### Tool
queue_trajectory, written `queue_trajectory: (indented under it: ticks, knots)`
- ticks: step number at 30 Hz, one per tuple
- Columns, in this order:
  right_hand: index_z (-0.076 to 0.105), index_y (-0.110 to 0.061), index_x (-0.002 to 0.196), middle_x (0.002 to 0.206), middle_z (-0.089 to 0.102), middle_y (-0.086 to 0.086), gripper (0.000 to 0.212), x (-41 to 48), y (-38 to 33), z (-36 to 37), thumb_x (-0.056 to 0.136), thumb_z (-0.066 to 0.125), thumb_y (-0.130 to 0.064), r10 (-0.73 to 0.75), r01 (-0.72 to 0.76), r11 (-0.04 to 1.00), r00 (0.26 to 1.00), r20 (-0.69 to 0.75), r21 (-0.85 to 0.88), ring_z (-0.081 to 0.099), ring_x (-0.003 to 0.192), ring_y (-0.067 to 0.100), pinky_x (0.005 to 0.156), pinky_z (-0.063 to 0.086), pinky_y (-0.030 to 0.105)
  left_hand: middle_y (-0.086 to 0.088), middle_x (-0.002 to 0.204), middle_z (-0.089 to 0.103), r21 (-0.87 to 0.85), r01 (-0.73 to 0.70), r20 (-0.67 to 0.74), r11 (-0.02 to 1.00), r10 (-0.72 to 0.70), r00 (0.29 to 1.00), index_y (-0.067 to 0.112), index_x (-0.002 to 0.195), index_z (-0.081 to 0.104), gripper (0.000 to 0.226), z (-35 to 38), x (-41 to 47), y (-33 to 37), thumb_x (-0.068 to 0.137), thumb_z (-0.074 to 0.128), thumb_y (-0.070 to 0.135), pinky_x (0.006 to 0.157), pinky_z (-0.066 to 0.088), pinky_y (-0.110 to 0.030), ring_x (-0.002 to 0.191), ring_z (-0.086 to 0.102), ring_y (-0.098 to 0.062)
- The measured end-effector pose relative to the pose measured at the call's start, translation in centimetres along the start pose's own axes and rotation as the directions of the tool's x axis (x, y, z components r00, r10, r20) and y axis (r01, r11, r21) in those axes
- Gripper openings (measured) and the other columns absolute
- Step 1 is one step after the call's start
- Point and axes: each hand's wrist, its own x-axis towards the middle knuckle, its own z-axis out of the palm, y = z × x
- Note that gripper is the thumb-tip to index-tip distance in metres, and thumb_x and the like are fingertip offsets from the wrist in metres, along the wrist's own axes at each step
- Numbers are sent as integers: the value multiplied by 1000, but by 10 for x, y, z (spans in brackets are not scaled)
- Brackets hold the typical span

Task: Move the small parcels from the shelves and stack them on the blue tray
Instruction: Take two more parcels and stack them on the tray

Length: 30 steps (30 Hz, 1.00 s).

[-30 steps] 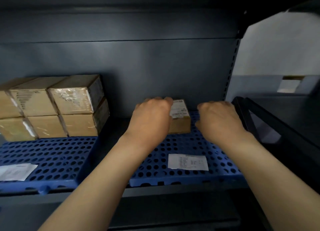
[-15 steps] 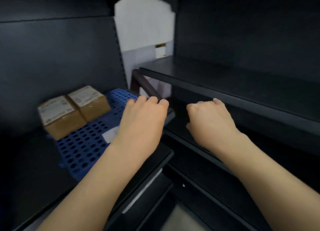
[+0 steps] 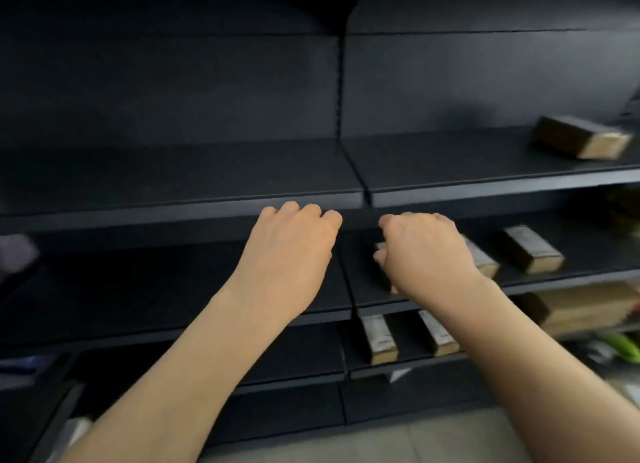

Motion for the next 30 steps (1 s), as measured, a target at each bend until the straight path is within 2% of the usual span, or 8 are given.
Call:
queue_trajectory:
  ticks: [5, 10, 13, 16, 21, 30]
  knots:
    - [56, -17, 110, 100, 65, 3, 22, -14, 129, 7, 91, 56, -28, 178, -177, 983, 984, -16, 38, 59, 99, 25, 88, 41, 35, 4, 114, 57, -93, -146, -48, 985, 142, 989, 23, 123, 47, 30, 12, 75, 108, 93, 52, 24, 88, 41, -33, 106, 51, -19]
    - [58, -16, 108, 100, 65, 5, 21, -23, 238, 8, 91, 57, -28, 316, -315, 949, 948, -40, 33, 59, 98, 26, 73, 36, 31, 4, 114, 58, -147, -227, -113, 963, 212, 971, 23, 121, 49, 28, 17, 135, 204, 94, 52, 22, 87, 40, -32, 106, 52, -18]
    - [55, -15, 119, 109, 63, 6, 34, -26, 279, 8, 92, 56, -35, 363, -362, 930, 932, -12, 64, 58, 102, 26, 81, 45, 34, 5, 114, 59, -181, -272, -134, 945, 250, 959, 24, 121, 49, 26, 19, 165, 241, 95, 50, 25, 88, 40, -32, 107, 52, -18]
    - [51, -14, 127, 114, 60, 7, 45, -24, 312, 9, 91, 55, -42, 414, -411, 905, 910, -5, 107, 57, 106, 26, 85, 49, 37, 4, 116, 58, -197, -314, -139, 929, 291, 947, 24, 122, 49, 28, 21, 193, 270, 94, 50, 27, 90, 40, -33, 109, 52, -18]
    - [48, -13, 130, 114, 58, 8, 51, -3, 358, 16, 91, 52, -47, 481, -476, 869, 877, -4, 135, 55, 108, 26, 86, 50, 37, 3, 118, 58, -207, -348, -143, 914, 324, 935, 24, 125, 47, 32, 35, 240, 301, 94, 52, 26, 91, 40, -33, 111, 51, -17]
    - [45, -11, 133, 128, 47, 12, 60, 101, 420, 41, 88, 56, -48, 503, -494, 856, 864, -23, 151, 48, 117, 31, 91, 47, 42, 4, 113, 57, -251, -341, -206, 906, 294, 933, 25, 121, 48, 27, 64, 334, 305, 94, 50, 25, 85, 40, -30, 106, 51, -16]
